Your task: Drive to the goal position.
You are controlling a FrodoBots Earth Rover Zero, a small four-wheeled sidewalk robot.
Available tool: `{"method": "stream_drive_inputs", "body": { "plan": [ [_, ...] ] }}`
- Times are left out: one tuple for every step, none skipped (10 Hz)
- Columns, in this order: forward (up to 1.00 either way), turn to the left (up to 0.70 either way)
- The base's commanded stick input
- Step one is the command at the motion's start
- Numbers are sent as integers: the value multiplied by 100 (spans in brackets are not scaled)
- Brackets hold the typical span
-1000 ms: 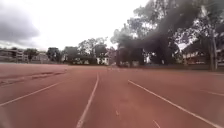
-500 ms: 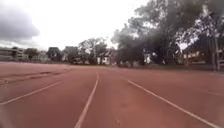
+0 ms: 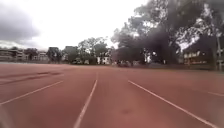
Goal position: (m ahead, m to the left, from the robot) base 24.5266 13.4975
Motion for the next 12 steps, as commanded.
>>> {"method": "stream_drive_inputs", "body": {
  "plan": [
    [45,0],
    [45,0],
    [45,0],
    [45,0],
    [45,0],
    [45,0],
    [45,0],
    [45,0],
    [45,0],
    [45,0],
    [45,0],
    [45,0]
  ]
}}
